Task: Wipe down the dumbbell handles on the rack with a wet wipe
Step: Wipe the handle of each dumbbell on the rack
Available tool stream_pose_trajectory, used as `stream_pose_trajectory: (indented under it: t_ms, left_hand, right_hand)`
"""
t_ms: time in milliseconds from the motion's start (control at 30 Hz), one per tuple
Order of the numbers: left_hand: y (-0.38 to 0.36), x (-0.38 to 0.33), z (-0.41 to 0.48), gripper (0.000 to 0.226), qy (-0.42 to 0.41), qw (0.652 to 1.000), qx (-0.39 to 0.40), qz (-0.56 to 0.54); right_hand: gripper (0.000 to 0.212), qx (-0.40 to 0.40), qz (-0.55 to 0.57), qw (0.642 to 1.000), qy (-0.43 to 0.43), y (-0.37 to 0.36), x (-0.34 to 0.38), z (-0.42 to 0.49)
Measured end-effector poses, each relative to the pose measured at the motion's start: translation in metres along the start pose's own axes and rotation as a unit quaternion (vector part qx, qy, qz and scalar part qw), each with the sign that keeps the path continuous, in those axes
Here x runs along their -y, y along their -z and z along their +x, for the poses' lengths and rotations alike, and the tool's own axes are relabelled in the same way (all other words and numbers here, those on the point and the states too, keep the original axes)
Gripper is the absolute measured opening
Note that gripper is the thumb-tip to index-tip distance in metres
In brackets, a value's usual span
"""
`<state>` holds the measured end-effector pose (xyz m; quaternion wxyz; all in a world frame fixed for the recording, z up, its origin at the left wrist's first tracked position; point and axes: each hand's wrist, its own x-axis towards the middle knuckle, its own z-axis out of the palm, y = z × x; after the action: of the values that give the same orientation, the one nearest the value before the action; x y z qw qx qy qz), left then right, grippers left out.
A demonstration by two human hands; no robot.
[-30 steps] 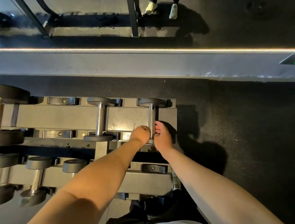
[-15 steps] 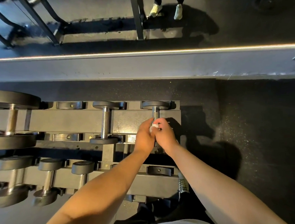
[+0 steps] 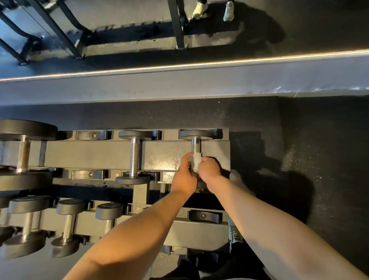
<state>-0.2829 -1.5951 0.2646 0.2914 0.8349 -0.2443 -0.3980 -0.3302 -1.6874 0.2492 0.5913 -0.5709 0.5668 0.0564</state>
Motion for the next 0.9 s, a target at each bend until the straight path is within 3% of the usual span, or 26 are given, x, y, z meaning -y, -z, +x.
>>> stream_pose_trajectory:
  t_ms: [133,367,667,900]
  left_hand:
    - [0.003,0.002,0.003,0.077,0.014,1.0,0.003,0.009]
    - [0.002,0.006,0.005,0.075,0.023,1.0,-0.003,0.005]
    - [0.003,0.009,0.005,0.071,0.016,1.0,0.0,-0.009]
    - [0.006,0.004,0.003,0.072,0.009,1.0,-0.003,0.002]
  right_hand:
    - [0.028,0.011,-0.046,0.999,0.009,-0.001,-0.015,-0.005]
    - [0.029,-0.093,0.108,0.988,0.056,0.004,0.028,0.003]
    - [0.021,-0.093,-0.035,0.993,0.068,-0.009,-0.006,-0.006]
    - [0.013,-0.142,0.237,0.961,0.028,0.014,0.026,0.008]
